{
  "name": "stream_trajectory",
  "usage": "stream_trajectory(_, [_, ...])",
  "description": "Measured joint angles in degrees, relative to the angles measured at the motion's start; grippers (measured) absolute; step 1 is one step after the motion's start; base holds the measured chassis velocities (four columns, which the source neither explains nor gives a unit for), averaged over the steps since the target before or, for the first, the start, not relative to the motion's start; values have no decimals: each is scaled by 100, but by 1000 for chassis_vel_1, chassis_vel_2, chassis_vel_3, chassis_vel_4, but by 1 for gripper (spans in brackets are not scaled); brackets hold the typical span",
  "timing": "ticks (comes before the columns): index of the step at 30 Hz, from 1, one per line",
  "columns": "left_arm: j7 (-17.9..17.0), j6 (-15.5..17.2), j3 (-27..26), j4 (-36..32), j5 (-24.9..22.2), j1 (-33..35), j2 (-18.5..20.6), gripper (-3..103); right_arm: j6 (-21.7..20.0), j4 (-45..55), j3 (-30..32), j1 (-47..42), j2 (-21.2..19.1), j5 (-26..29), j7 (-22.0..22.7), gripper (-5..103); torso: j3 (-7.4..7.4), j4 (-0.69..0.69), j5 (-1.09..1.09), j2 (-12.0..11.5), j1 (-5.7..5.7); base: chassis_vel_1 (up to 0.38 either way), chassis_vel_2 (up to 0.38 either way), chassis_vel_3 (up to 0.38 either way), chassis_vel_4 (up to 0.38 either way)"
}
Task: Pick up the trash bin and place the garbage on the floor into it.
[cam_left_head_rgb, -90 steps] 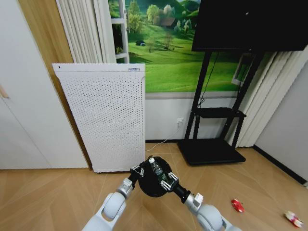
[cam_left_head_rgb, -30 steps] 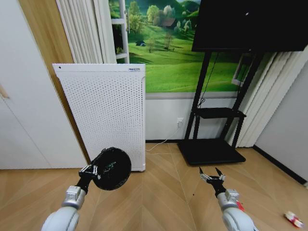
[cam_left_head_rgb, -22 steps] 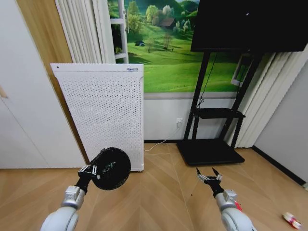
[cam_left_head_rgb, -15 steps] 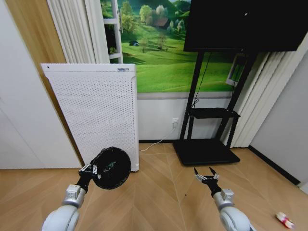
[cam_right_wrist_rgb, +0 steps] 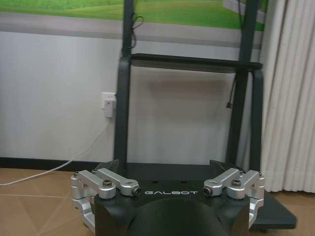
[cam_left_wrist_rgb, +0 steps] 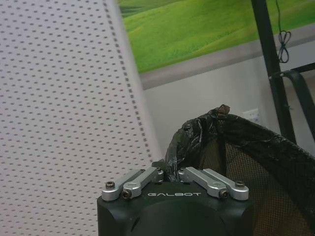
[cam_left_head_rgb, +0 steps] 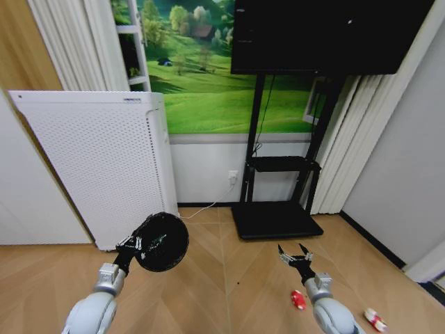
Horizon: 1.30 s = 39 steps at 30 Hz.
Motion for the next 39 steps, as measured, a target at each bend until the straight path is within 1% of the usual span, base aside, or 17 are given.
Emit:
stream_trajectory(2, [0,0,15,14,16,-1,-7,6,-16,-46,-22,4,-22,-39,1,100,-1,-2,7,0,-1,-269,-287,286,286])
stream_trajectory(3, [0,-1,25,22,27,-2,-14,6,-39,-85,-44,14,-41,-75,1,100,-1,-2,5,0,-1,-145,-243,256,115])
stream_trajectory(4, [2,0,67,55,49,-8,-22,6,-137,-202,-117,53,-93,-123,27,100,0,-3,-5,0,-1,-81,-162,149,24])
stream_trajectory(6, [2,0,88,70,57,-15,-22,6,-206,-277,-166,75,-115,-126,50,100,0,-1,-1,0,-1,-81,-107,109,24])
stream_trajectory(7, [1,0,129,94,68,-48,-21,6,-301,-396,-239,109,-148,-118,71,100,-1,3,4,0,-1,-6,-51,3,34])
stream_trajectory(9, [-2,-1,175,116,74,-80,-10,6,-361,-485,-285,124,-173,-98,83,100,-1,4,2,0,-1,-3,-26,1,17])
stream_trajectory(10, [-7,2,306,170,82,-141,25,6,-465,-670,-364,142,-217,-56,110,100,-1,3,-5,0,-1,64,102,-34,-42])
stream_trajectory(12, [-8,6,392,200,88,-167,47,6,-513,-787,-422,162,-239,-28,121,100,-1,2,-3,0,-1,119,102,-34,-78])
stream_trajectory(13, [-14,7,517,241,100,-203,66,6,-581,-1010,-534,207,-273,30,123,100,-1,2,1,0,-1,82,91,-95,-65])
stream_trajectory(16, [-17,6,631,276,114,-219,70,6,-683,-1182,-647,250,-309,104,135,100,-1,1,-3,0,-1,69,46,-79,-60])
stream_trajectory(17, [-16,-5,751,305,156,-210,70,6,-782,-1388,-823,333,-337,186,152,100,-1,-1,-2,0,-1,0,0,0,0])
stream_trajectory(21, [-19,-78,939,352,269,-183,47,6,-936,-1732,-1109,513,-326,323,202,100,-1,2,0,0,-1,0,0,0,0])
stream_trajectory(22, [-20,-89,972,360,290,-178,37,6,-1006,-1780,-1174,547,-319,401,234,100,-1,1,-1,0,-1,0,0,0,0])
stream_trajectory(23, [-20,-104,1058,375,328,-171,2,6,-1266,-1888,-1365,625,-283,672,345,100,-1,0,0,0,-1,0,0,0,0])
stream_trajectory(27, [-21,-121,1130,436,367,-196,-44,6,-1459,-2171,-1731,779,-170,784,443,100,-1,0,-1,0,-1,0,0,0,0])
stream_trajectory(34, [1,-122,1047,473,374,-219,-5,6,-1492,-2529,-2077,977,-30,691,482,100,-1,1,-1,0,-2,0,0,0,0])
stream_trajectory(39, [23,-107,811,549,399,-147,225,6,-1485,-2989,-2418,1269,79,579,491,100,-1,1,-2,0,-2,0,0,0,0])
